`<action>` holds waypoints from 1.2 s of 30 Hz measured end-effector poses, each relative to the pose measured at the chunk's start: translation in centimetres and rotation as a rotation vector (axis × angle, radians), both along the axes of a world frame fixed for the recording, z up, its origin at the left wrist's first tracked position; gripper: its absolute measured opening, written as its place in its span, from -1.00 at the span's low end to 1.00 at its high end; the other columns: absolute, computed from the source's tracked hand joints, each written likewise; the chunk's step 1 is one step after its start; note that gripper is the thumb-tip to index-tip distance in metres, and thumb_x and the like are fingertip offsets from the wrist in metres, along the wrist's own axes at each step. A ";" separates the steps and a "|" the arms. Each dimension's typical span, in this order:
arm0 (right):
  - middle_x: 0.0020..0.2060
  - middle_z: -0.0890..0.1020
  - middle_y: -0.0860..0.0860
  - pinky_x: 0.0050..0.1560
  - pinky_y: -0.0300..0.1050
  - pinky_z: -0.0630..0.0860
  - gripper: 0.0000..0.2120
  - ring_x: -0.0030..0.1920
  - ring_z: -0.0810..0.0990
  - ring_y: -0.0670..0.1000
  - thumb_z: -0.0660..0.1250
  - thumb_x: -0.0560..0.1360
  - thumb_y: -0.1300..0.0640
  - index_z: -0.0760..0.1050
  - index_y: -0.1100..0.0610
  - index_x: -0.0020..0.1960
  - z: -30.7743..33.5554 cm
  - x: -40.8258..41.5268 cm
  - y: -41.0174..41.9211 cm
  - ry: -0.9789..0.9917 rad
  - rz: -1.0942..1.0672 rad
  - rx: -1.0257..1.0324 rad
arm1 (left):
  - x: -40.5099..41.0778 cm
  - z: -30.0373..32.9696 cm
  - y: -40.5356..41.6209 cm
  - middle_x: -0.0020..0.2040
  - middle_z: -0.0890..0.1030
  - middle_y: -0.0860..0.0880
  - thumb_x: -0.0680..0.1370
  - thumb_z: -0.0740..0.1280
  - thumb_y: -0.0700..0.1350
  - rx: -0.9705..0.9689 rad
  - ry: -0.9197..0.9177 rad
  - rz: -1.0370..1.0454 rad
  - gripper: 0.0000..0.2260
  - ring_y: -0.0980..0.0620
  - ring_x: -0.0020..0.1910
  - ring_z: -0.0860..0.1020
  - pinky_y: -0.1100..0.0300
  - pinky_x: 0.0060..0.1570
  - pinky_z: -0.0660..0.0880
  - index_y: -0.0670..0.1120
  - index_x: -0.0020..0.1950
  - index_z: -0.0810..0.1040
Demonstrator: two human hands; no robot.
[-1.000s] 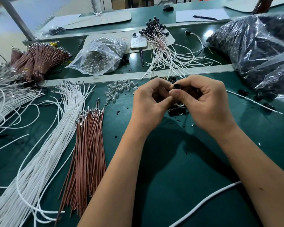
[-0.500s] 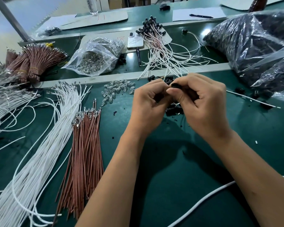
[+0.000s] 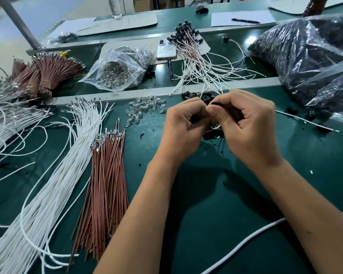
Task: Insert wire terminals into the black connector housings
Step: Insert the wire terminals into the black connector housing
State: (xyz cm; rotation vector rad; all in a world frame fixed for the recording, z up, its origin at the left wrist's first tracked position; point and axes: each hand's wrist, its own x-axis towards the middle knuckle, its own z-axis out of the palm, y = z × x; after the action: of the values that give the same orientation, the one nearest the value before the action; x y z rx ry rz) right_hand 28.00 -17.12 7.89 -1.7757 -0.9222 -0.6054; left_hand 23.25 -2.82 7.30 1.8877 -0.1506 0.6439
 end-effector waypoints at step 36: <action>-0.35 0.61 0.01 -0.28 -0.13 0.47 -0.82 -0.37 0.53 0.00 0.48 0.58 0.09 0.61 0.21 -0.05 0.5 1.5 -0.2 0.119 0.071 -0.195 | 0.1 -0.6 0.4 -0.32 0.55 -0.16 0.49 0.43 -0.37 0.052 0.057 0.052 -0.88 -0.07 -0.32 0.50 -0.01 -0.29 0.49 -0.26 -0.24 0.56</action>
State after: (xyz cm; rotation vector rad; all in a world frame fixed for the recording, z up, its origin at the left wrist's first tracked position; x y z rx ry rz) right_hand 29.48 -17.35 8.44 -1.9204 -0.9842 -0.3701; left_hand 23.32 -2.42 6.69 1.9629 -0.0822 0.6265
